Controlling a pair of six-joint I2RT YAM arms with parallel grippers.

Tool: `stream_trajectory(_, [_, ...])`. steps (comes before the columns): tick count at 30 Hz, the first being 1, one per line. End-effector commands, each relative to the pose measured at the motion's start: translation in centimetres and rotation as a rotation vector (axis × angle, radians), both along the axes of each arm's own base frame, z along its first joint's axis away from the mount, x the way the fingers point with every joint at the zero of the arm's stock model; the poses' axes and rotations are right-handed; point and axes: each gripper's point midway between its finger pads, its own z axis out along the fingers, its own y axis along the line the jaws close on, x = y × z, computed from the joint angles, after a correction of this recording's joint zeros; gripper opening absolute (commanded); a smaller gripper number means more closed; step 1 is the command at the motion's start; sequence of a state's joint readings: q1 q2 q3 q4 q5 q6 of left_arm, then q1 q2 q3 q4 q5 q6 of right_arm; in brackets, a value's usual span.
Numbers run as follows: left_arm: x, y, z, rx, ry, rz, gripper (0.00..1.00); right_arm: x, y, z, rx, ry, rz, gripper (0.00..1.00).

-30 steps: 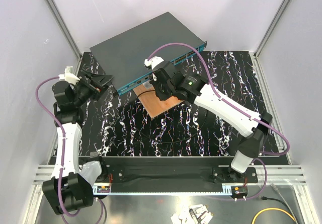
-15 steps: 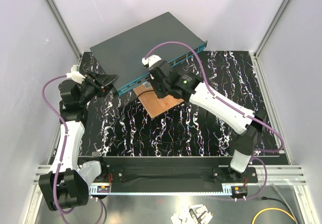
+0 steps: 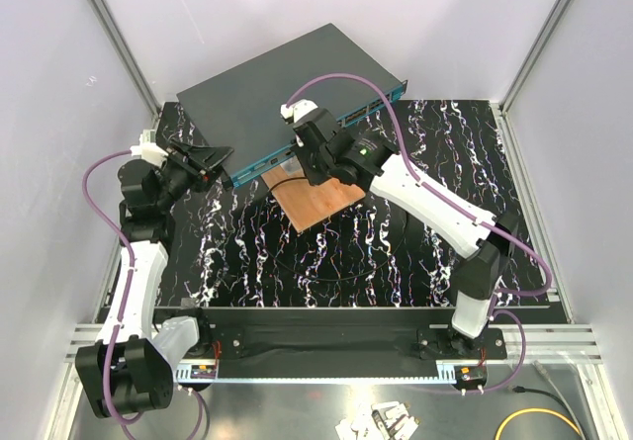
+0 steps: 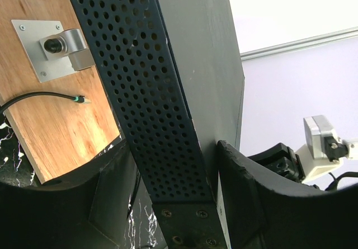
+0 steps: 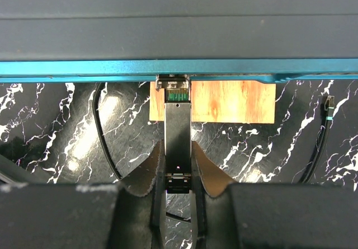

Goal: Insert the plug into the switch port

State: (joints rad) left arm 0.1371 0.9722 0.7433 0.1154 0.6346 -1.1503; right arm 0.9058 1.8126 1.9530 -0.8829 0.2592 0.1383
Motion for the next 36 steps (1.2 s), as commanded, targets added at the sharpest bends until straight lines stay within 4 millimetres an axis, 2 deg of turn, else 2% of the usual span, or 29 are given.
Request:
stream_trajectory(1, [-0.4,-1.8,1.1,0.032,-0.081,-0.075,0.23,0.5,0.5,1.8,0.061,-0.022,-0.012,0.00])
stream_trajectory(12, [-0.7,-2.0,1.1,0.036,-0.087,-0.081,0.19,1.5,0.7,2.7,0.068,-0.058,-0.029,0.00])
stream_trajectory(27, [-0.8,-2.1,1.2,0.036,-0.088,-0.086,0.16,2.9,-0.2,1.3,0.064,-0.014,-0.057,0.00])
stream_trajectory(36, [-0.8,-2.3,1.1,0.037,-0.088,-0.088,0.14,2.9,0.8,3.2,0.116,-0.021,-0.029,0.00])
